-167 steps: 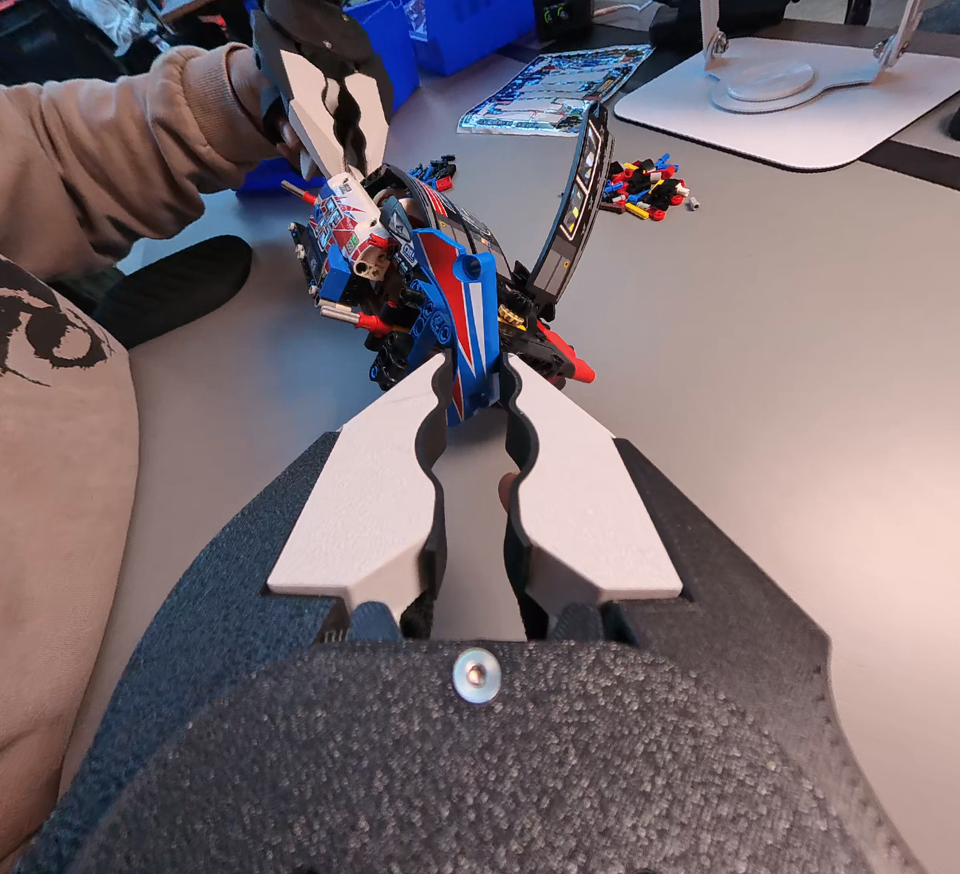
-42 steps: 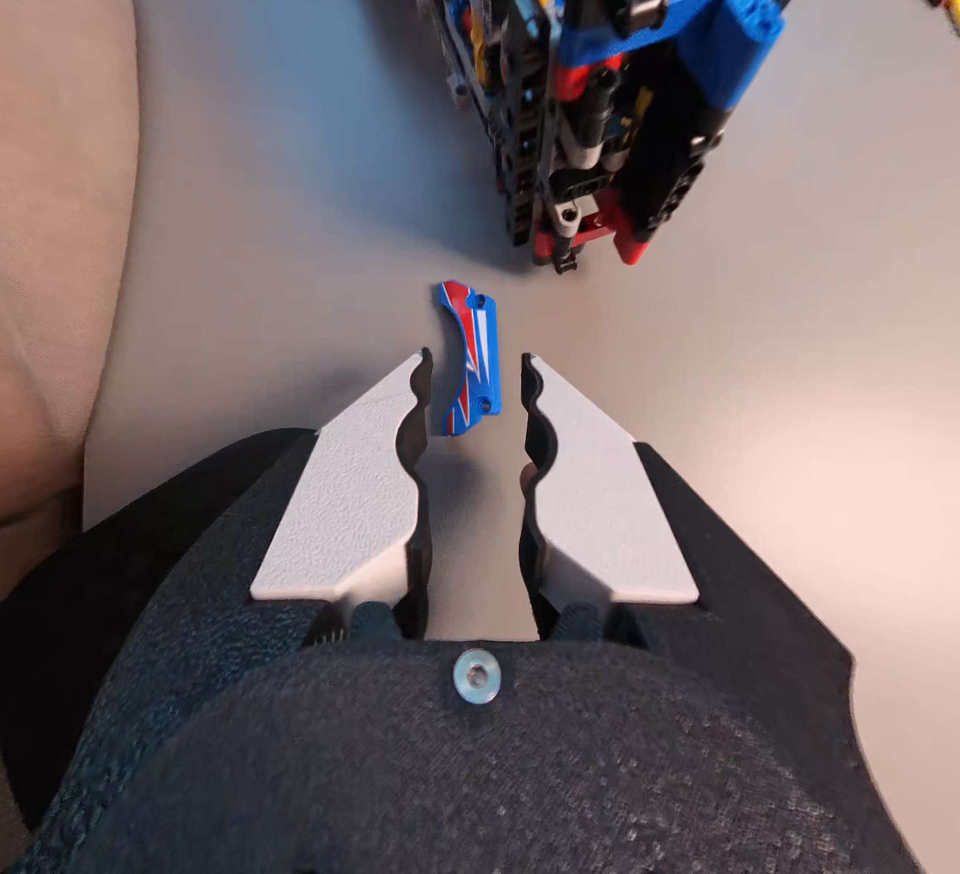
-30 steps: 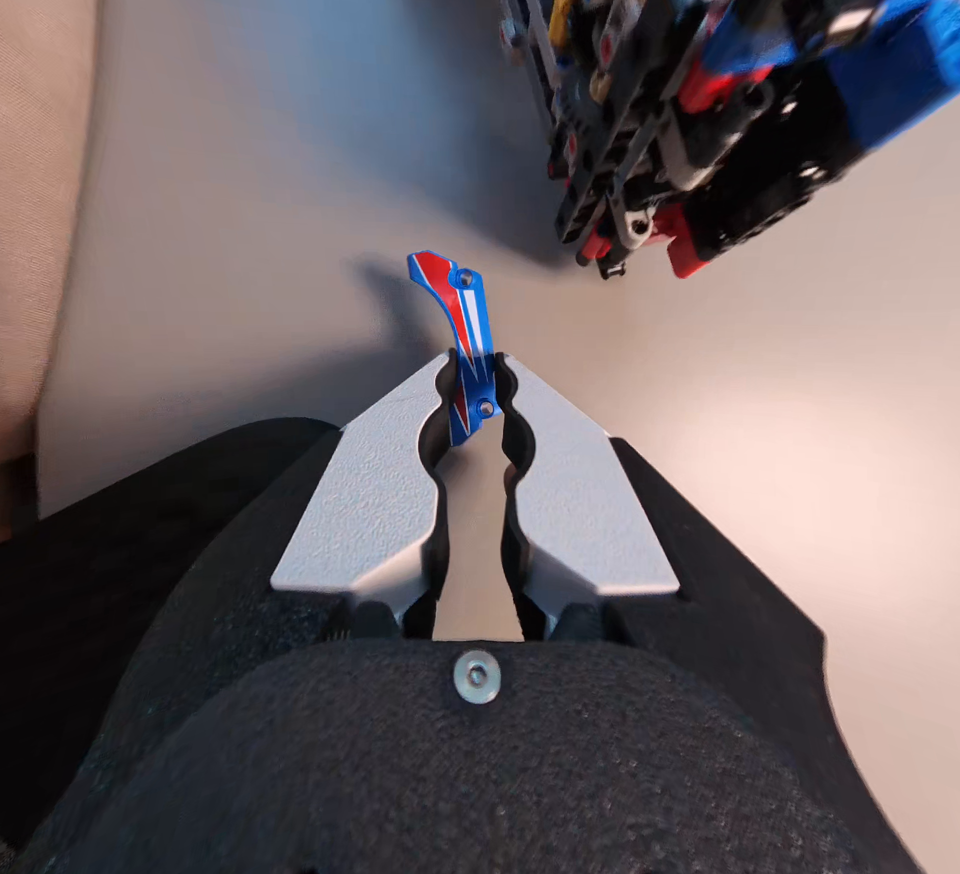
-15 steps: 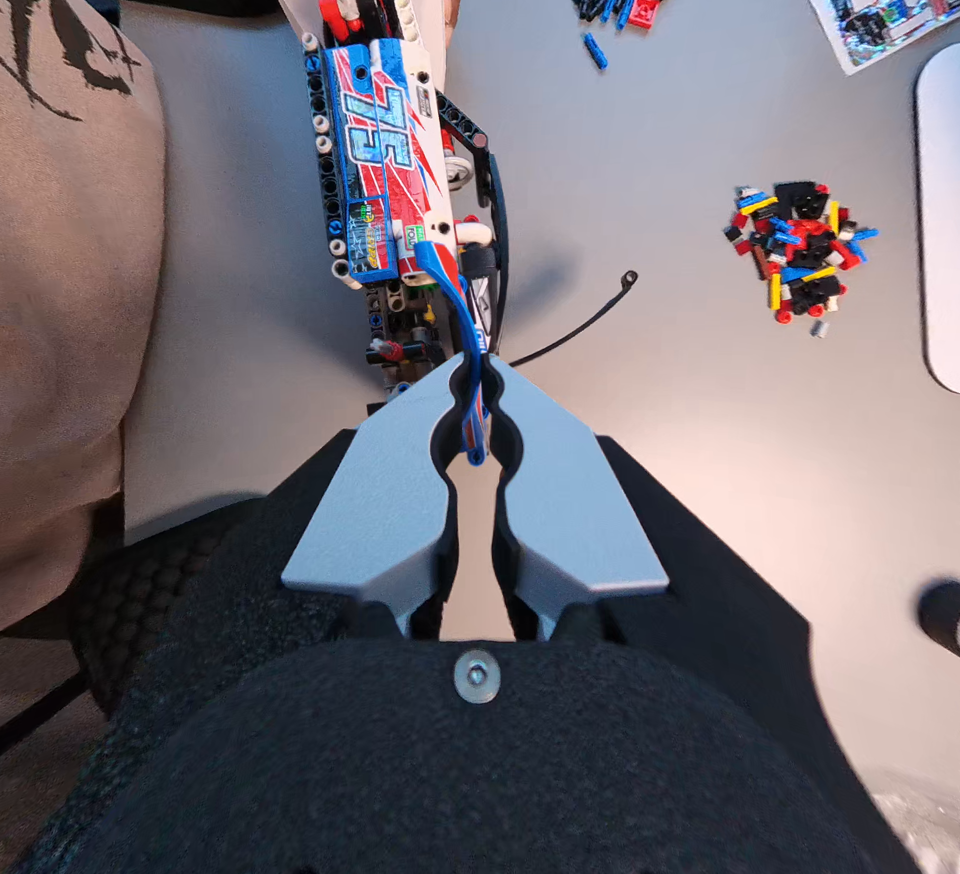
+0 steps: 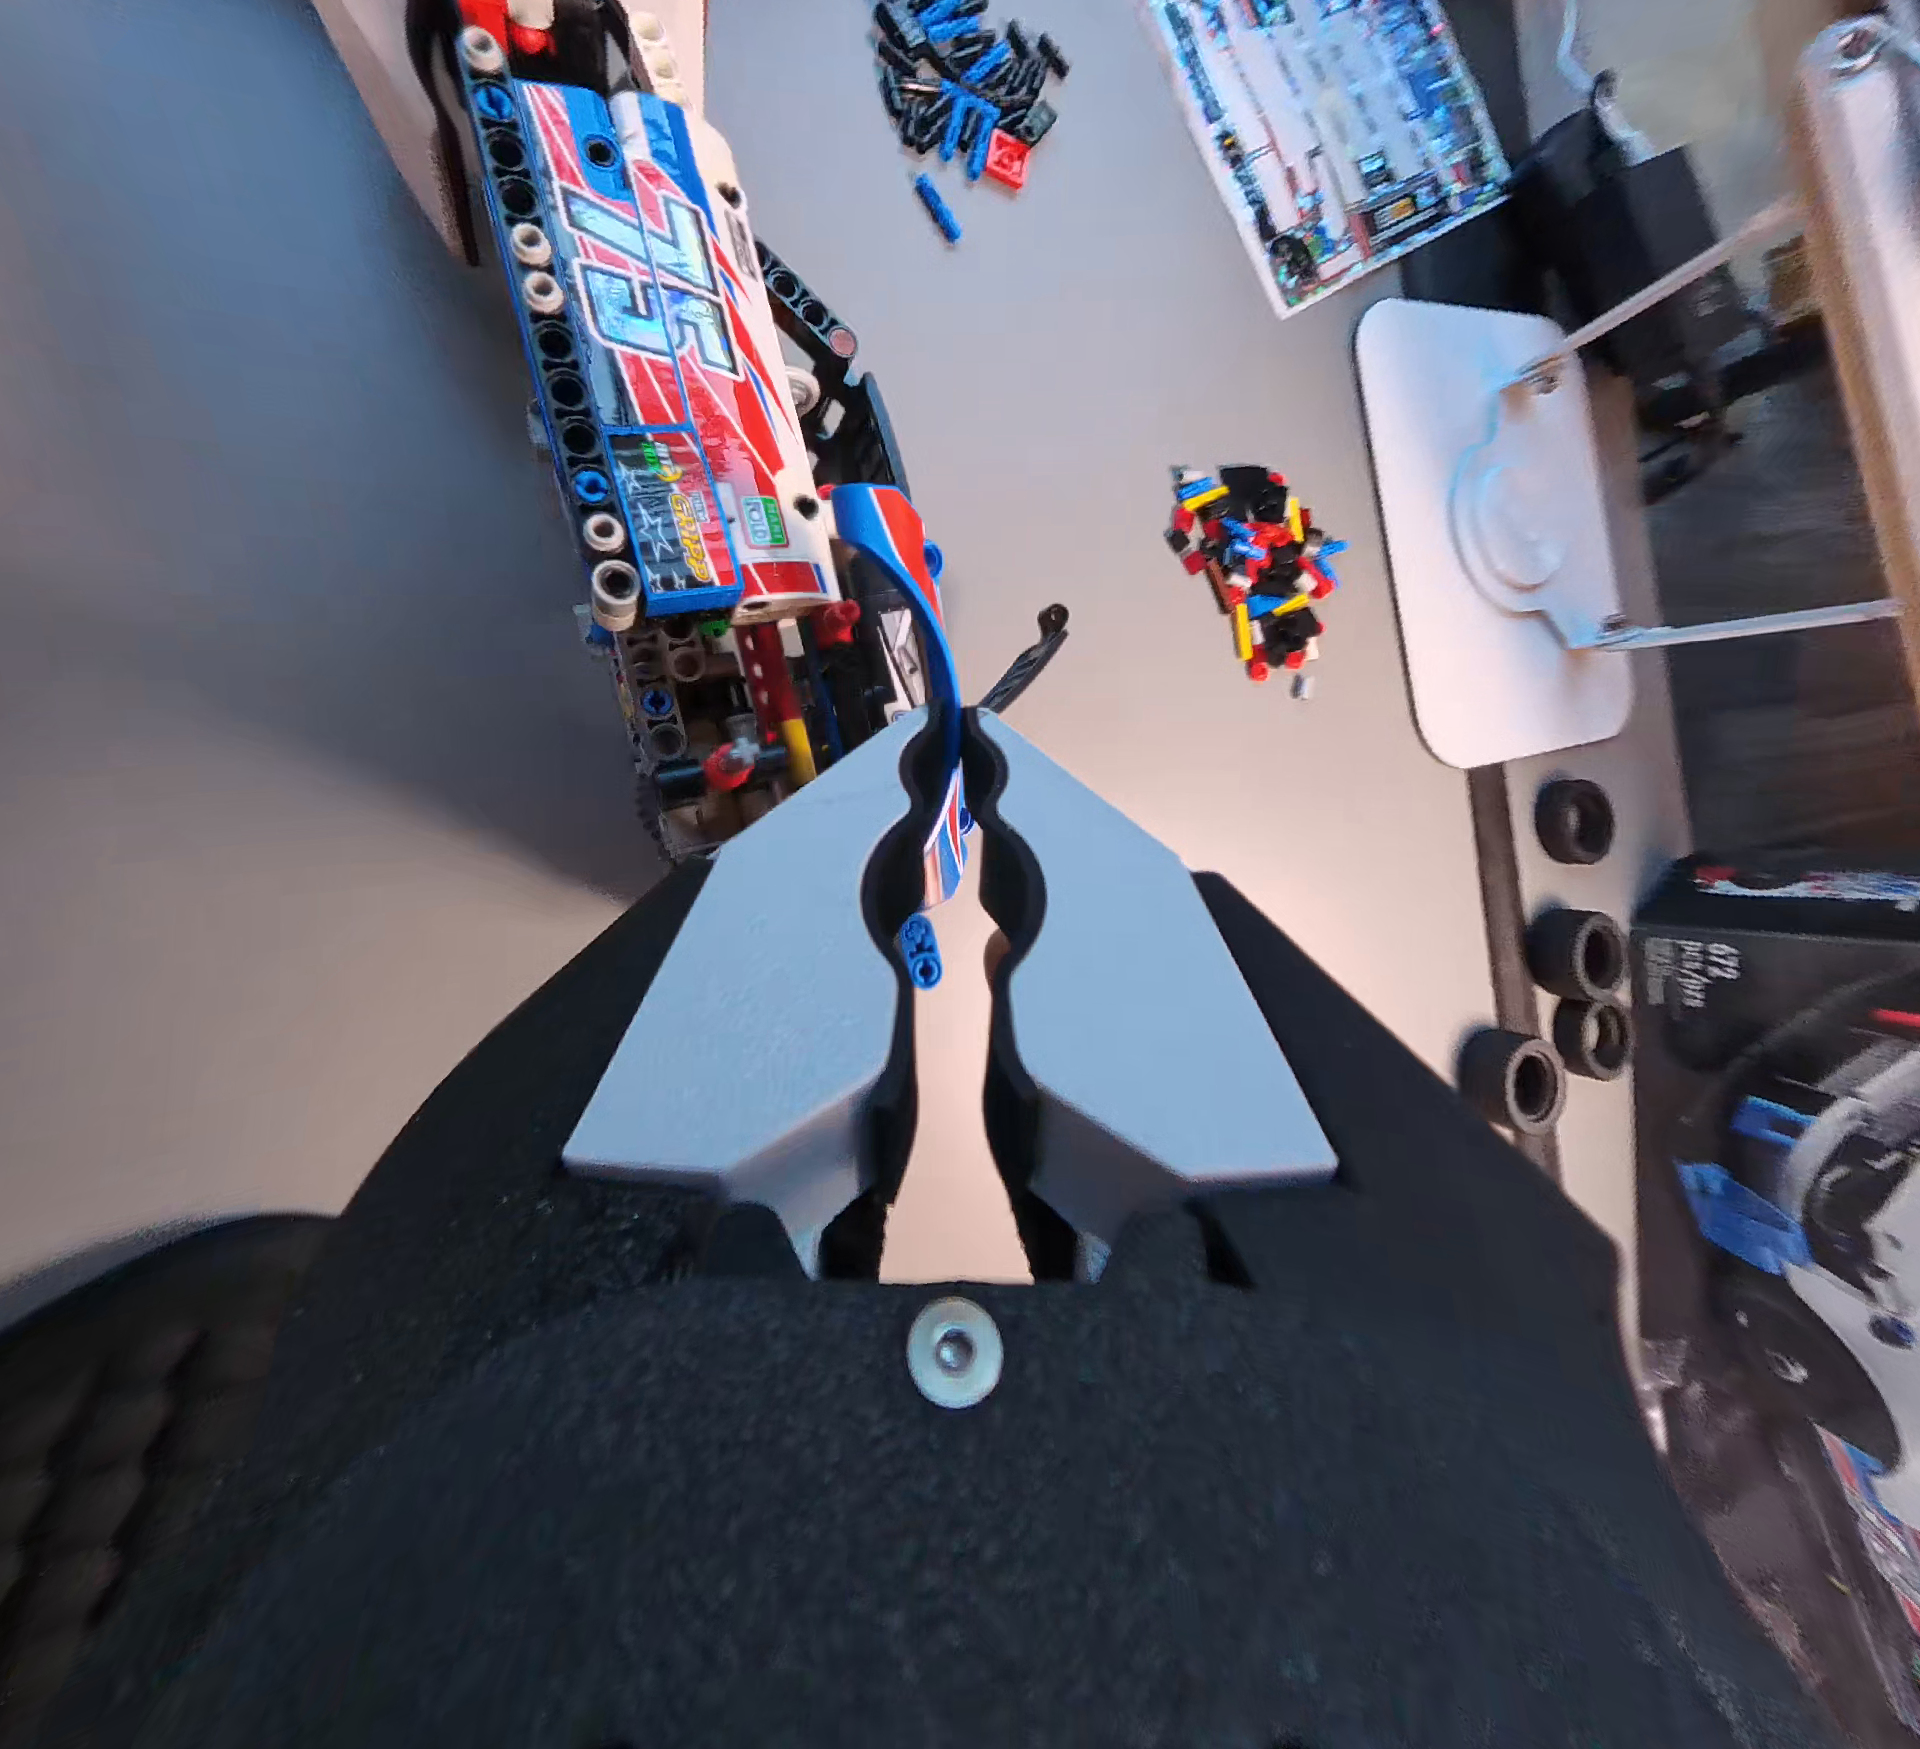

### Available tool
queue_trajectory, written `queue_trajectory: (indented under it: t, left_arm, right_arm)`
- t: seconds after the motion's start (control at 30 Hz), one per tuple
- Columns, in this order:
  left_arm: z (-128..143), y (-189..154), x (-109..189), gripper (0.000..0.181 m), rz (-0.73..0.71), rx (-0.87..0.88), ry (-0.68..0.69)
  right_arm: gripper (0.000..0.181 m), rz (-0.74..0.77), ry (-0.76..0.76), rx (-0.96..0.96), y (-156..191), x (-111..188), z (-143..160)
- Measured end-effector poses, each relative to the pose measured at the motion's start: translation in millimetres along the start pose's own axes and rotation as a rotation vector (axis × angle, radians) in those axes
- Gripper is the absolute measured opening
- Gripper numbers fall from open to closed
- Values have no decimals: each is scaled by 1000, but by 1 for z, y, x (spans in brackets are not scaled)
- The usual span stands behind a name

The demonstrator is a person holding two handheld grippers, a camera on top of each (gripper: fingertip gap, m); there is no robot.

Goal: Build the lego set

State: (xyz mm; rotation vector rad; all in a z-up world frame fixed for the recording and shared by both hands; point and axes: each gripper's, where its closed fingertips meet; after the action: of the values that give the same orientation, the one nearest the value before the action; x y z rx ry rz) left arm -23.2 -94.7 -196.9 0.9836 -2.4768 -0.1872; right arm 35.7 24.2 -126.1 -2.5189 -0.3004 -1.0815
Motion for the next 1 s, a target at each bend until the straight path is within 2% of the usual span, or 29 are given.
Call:
queue_trajectory:
  t: [0.2, 0.47, 0.7, 0.8, 1.0]
  left_arm:
    - [0, 0, 0, 45, -4, 7, 9]
    - [0, -2, 0, 45, -3, -14, 12]
    - [0, -3, 1, 45, -1, -17, 11]
    - [0, -3, 1, 45, -2, -20, 14]
    - [0, -4, 1, 45, 4, -7, 5]
  right_arm:
    - [0, 106, -66, 127, 11, 0, 2]
    - [6, -44, -51, 103, 21, 4, 7]
    - [16, -270, -20, -75, 22, 9, 1]
    - [15, -312, 5, -81, 25, 7, -1]
    - [7, -288, 46, -51, 26, 1, -1]
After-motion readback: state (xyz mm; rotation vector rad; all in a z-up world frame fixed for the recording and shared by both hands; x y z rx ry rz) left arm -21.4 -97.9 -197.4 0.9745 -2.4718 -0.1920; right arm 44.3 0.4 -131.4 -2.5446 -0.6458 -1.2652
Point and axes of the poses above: each gripper's, where its closed fingertips meet, x back along the fingers, z out of its underside, y = z × x across the jaws, and after that the axes turned 12 degrees about -x, right-handed
